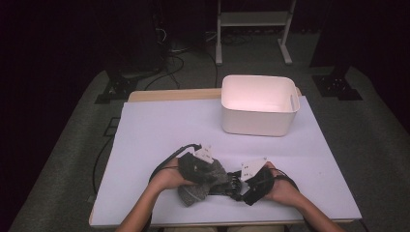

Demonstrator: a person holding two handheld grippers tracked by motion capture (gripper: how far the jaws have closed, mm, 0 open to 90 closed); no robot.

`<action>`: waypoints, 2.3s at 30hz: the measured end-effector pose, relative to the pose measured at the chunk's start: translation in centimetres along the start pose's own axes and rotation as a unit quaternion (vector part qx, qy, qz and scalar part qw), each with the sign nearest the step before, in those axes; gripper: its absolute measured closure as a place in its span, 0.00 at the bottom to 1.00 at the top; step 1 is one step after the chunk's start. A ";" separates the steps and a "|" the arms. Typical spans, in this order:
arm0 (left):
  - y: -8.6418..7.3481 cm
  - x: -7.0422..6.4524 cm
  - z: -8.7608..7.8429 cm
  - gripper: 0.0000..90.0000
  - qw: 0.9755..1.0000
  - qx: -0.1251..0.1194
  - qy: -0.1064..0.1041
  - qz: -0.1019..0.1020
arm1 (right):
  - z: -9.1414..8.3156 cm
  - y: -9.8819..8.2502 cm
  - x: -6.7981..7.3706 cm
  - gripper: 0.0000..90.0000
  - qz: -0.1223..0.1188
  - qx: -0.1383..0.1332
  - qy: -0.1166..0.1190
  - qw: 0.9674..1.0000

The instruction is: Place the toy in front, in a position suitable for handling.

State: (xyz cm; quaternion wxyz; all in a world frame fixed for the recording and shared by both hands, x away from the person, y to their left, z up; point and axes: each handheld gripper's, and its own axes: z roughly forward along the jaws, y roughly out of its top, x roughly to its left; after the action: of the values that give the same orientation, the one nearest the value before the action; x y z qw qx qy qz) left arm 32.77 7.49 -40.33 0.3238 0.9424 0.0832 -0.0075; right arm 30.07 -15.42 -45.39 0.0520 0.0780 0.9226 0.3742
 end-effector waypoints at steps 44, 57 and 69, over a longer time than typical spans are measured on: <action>0.5 1.3 -0.4 0.81 0.999 0.016 0.032 -0.017 | 0.4 -0.1 -0.1 0.26 -0.012 0.001 -0.003 1.000; 1.1 1.0 -1.2 0.81 1.000 0.007 0.023 -0.007 | -0.6 -1.1 -1.2 0.26 0.007 0.005 -0.005 1.000; 1.2 1.0 0.9 0.81 1.000 0.004 -0.011 -0.010 | -0.8 -1.5 -1.8 0.25 0.023 0.008 0.002 1.000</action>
State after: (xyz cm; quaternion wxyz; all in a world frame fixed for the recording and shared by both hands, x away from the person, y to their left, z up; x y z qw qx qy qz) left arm 33.99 6.17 -40.43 0.3209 0.9426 0.0893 -0.0219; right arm 31.59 -17.32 -45.78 0.0404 0.0990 0.9237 0.3678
